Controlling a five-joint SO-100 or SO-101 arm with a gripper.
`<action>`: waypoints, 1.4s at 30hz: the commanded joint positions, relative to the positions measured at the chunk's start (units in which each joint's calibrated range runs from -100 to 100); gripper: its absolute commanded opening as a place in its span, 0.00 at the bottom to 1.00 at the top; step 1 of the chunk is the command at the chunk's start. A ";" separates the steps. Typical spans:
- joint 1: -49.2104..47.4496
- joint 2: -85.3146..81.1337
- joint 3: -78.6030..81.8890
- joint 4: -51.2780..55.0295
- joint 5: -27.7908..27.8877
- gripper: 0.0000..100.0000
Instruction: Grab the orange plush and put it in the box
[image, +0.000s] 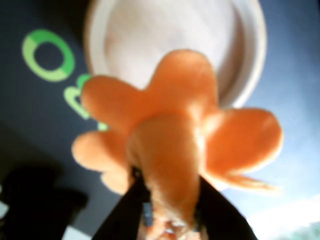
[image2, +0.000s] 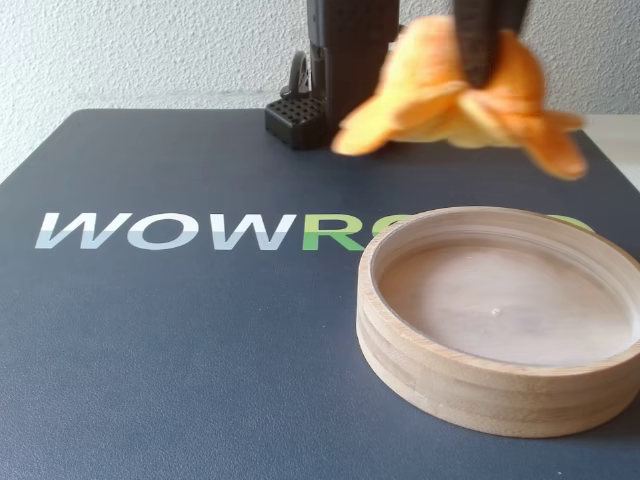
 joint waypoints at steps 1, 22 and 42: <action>-2.74 -3.03 -1.81 -2.29 -0.39 0.01; -2.82 -3.20 1.55 -6.29 1.66 0.37; 5.62 -10.37 8.62 1.10 4.28 0.38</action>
